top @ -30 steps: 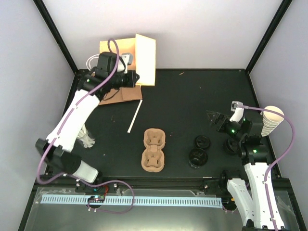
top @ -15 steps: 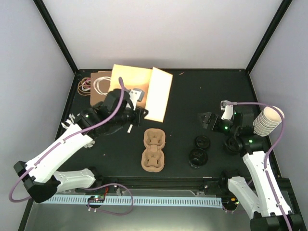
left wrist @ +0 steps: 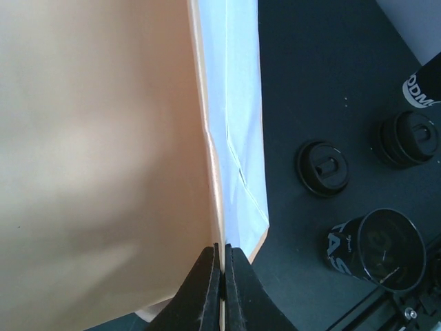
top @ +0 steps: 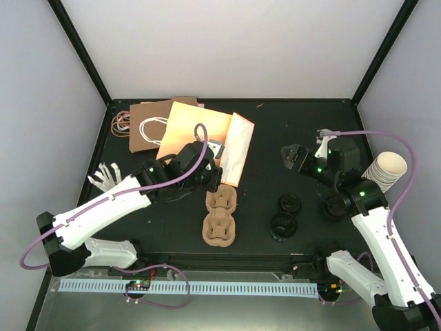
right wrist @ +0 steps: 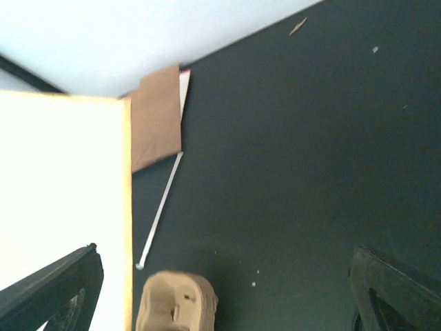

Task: Pack the takeout coffee

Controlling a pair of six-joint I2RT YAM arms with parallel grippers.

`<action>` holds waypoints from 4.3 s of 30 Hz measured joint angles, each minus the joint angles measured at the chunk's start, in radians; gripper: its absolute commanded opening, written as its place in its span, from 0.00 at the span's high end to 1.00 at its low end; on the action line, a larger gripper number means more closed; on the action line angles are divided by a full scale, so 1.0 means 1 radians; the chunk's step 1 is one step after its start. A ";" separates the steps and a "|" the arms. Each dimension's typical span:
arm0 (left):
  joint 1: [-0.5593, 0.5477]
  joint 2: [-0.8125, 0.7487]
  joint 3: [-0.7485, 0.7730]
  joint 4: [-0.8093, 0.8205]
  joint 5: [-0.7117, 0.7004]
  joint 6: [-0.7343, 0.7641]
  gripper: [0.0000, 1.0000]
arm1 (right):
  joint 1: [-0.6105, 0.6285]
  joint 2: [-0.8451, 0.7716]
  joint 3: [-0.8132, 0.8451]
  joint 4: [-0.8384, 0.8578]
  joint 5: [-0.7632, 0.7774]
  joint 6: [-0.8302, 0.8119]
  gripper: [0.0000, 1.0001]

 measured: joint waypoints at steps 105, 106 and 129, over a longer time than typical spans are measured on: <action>0.211 -0.398 -0.036 -0.026 0.026 0.045 0.16 | 0.404 0.255 0.172 -0.058 0.252 0.035 0.99; 0.252 -0.403 -0.031 -0.050 0.059 0.055 0.18 | 0.402 0.255 0.171 -0.059 0.252 0.027 0.99; 0.396 -0.404 0.047 -0.240 0.350 0.156 0.22 | 0.373 0.331 0.171 -0.068 0.249 -0.028 0.99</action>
